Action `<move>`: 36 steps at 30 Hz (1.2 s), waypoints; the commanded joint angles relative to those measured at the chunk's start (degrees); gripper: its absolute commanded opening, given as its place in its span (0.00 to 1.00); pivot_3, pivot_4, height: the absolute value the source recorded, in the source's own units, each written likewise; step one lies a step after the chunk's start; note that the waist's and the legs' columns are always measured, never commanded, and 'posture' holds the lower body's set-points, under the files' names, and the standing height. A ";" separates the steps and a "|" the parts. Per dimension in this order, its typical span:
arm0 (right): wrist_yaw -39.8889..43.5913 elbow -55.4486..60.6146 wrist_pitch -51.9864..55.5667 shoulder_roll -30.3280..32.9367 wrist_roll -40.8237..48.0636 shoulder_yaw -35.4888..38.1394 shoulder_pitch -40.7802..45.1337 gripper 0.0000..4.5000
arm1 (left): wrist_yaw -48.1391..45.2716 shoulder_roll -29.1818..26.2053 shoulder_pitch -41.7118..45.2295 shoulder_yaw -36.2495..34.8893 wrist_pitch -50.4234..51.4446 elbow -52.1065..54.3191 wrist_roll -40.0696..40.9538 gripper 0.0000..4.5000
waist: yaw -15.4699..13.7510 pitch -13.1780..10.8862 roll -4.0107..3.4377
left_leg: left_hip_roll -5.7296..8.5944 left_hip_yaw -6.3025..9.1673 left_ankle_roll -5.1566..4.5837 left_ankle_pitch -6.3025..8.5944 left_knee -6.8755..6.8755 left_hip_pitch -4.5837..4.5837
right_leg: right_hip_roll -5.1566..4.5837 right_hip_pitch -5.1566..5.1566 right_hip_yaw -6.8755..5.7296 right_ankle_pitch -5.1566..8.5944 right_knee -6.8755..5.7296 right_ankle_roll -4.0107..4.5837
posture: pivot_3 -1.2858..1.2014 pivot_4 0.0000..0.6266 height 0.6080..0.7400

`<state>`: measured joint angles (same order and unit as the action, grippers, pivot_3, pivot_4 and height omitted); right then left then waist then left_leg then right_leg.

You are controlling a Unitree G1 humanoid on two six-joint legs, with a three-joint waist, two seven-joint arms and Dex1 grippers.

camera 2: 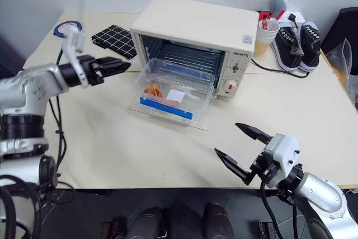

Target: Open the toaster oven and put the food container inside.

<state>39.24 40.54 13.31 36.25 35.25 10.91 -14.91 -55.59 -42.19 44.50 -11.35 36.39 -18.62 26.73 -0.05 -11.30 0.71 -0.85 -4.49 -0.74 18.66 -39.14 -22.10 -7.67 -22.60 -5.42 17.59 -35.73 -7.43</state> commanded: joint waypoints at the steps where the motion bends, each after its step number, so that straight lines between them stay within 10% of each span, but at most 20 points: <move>1: -1.58 0.41 3.34 0.25 -4.09 -6.28 1.31 0.79 | -13.08 -3.08 -8.37 0.20 -17.34 2.44 -1.86 0.35 | -0.13 0.03 0.05 | -0.01 0.01 0.00 0.00 -0.01 -0.02 | 0.00 0.00 -0.02 0.00 0.02 0.00 | 0.52 0.24 1.00; 6: -4.64 -7.10 4.72 -3.07 -12.10 -14.45 10.71 0.43 | -16.51 -0.28 -15.61 2.91 -24.17 5.83 -2.11 0.01 | -1.50 0.14 0.25 | 0.00 -0.01 -0.11 0.04 -0.13 -0.08 | -0.10 0.02 -0.03 -0.04 0.02 0.05 | 0.52 0.24 1.00; 12: -4.32 -16.30 4.23 -6.54 -16.51 -17.81 23.24 0.00 | -10.36 8.27 -13.79 6.83 -26.18 6.94 -4.08 0.00 | -1.29 0.17 0.29 | 0.09 0.03 -0.25 0.00 -0.14 -0.13 | -0.29 0.03 -0.16 -0.07 -0.03 0.01 | 0.52 0.24 1.00; 26: -11.74 -45.48 -8.12 -14.17 -27.15 -14.36 45.96 0.00 | 15.07 27.78 3.65 7.93 -37.76 -14.95 -13.30 0.00 | -1.13 0.18 0.32 | 0.16 -0.30 -0.22 -0.03 -0.16 -0.20 | -0.27 0.01 -0.50 -0.08 -0.04 -0.01 | 0.52 0.24 1.00; 36: -8.60 -55.43 -14.22 -15.75 -25.69 -12.67 51.31 0.00 | 21.87 30.30 15.90 5.08 -46.34 -34.66 -14.78 0.00 | 0.28 0.18 0.32 | 0.15 -0.34 -0.23 -0.04 -0.03 -0.24 | -0.37 0.00 -0.88 -0.09 0.07 -0.02 | 0.52 0.24 1.00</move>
<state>28.59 -17.18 -0.10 20.34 7.38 -3.62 36.08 -33.95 -11.76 59.04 -5.67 -8.28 -52.32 12.46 0.23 -11.12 1.03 -0.70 -4.83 -0.97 18.63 -39.18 -22.35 -8.03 -22.60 -6.30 17.50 -35.67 -7.45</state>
